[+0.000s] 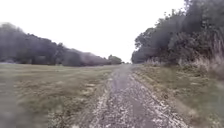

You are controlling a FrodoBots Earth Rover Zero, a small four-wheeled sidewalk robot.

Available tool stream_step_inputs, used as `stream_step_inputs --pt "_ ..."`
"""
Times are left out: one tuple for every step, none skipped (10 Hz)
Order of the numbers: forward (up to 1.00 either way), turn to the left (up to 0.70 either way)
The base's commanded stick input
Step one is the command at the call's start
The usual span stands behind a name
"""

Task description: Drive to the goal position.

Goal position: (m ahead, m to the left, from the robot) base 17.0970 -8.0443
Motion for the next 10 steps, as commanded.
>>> stream_step_inputs --pt "0.60 -0.14" --pt "0.60 0.01" --pt "0.60 0.01" --pt "0.60 0.01" --pt "0.60 0.01" --pt "0.60 0.01" --pt "0.60 0.01" --pt "0.60 0.01" --pt "0.60 0.01" --pt "0.60 0.01"
